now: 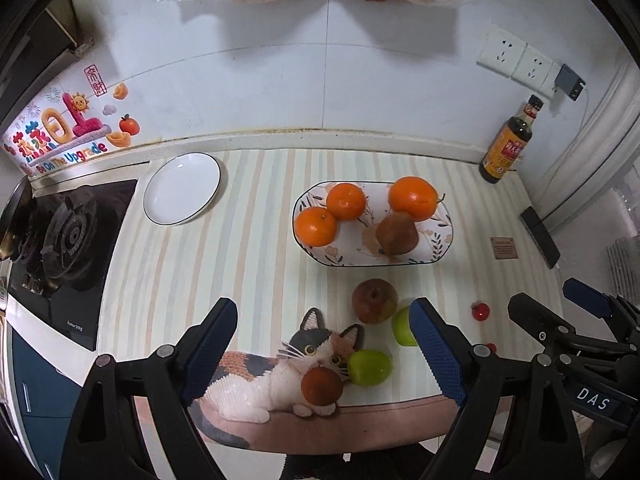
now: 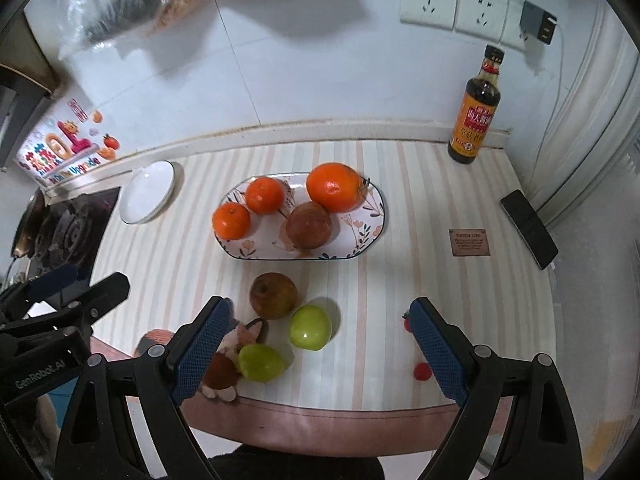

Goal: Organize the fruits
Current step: 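Withdraw both open tools from the plate back over the fruit pile, then grasp a brown round fruit with the left tool while the right tool grasps a green apple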

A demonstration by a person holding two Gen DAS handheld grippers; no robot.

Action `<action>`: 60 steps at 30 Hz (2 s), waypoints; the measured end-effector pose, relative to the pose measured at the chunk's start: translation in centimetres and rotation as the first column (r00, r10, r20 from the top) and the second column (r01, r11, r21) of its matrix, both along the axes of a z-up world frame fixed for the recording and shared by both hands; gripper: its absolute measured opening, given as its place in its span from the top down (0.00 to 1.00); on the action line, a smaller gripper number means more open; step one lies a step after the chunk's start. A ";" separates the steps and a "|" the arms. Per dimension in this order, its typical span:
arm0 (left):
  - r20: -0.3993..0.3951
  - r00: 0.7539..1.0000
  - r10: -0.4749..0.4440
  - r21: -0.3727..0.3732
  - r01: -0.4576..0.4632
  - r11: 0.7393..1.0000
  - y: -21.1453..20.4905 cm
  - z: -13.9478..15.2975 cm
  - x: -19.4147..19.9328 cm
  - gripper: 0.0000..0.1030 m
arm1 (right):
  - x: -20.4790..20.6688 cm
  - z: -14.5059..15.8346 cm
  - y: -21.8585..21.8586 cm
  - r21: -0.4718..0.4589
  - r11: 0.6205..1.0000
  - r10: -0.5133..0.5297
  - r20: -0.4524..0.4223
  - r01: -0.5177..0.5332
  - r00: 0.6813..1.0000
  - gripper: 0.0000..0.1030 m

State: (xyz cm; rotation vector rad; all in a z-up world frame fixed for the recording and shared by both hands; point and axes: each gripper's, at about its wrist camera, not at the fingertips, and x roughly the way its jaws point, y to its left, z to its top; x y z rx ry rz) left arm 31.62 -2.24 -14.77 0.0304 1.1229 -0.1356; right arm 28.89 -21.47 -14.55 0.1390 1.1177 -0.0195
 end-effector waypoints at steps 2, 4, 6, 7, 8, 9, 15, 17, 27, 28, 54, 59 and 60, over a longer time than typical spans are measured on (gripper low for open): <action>0.010 1.000 -0.001 -0.003 0.001 1.000 0.0 0.5 -0.5 0.15 | -0.7 0.8 0.0 0.012 1.000 -0.002 0.014 0.001 1.000 0.09; 0.030 1.000 0.003 0.001 -0.003 1.000 0.1 1.0 -1.0 0.15 | -1.2 1.3 0.1 0.013 1.000 -0.002 0.026 0.001 1.000 0.09; 0.039 0.999 0.005 0.005 -0.005 1.000 0.1 1.2 -1.4 0.15 | -1.6 1.8 0.2 0.016 1.000 -0.005 0.039 0.004 0.999 0.09; 0.036 0.999 0.007 0.000 -0.007 1.000 0.1 1.2 -1.5 0.15 | -1.7 1.8 0.2 0.020 1.000 -0.005 0.041 0.004 0.999 0.09; 0.031 1.000 0.008 -0.007 -0.008 1.000 0.2 1.2 -1.5 0.15 | -1.8 1.9 0.2 0.026 1.000 -0.005 0.041 0.004 0.999 0.09; 0.026 1.000 0.009 -0.009 -0.009 1.000 0.2 1.1 -1.6 0.15 | -1.9 1.9 0.2 0.031 1.000 -0.006 0.041 0.005 0.999 0.09; -0.004 1.000 0.026 -0.037 -0.026 0.999 1.1 0.1 -1.3 0.09 | -1.4 -0.5 -0.3 0.105 0.994 -0.005 -0.029 0.008 1.000 0.05; -0.017 0.999 0.030 -0.044 -0.031 0.999 1.6 -0.8 -1.1 0.00 | -1.0 -2.2 -0.6 0.141 0.990 -0.001 -0.073 0.011 0.997 0.05; -0.250 0.965 0.080 0.093 -0.059 0.994 3.0 -12.1 -1.4 0.00 | 0.8 -16.1 0.7 0.409 0.908 0.065 -0.344 0.087 0.937 0.09; -0.260 0.961 0.092 0.111 -0.064 0.992 3.3 -12.8 -1.5 0.00 | 1.0 -17.5 1.0 0.424 0.899 0.065 -0.372 0.108 0.926 0.09; -0.444 0.895 -0.044 0.029 0.064 0.998 -0.8 -21.8 -1.1 0.47 | -2.2 -25.5 1.3 0.299 0.947 0.048 -0.493 0.117 0.869 0.37; -0.440 0.897 -0.041 0.028 0.060 0.998 -1.2 -22.1 -0.9 0.49 | -2.3 -25.4 0.9 0.308 0.942 0.044 -0.512 0.136 0.858 0.31; -0.437 0.898 -0.040 0.033 0.060 0.998 -1.3 -22.0 -1.0 0.49 | -2.4 -25.4 1.0 0.304 0.943 0.044 -0.515 0.135 0.856 0.31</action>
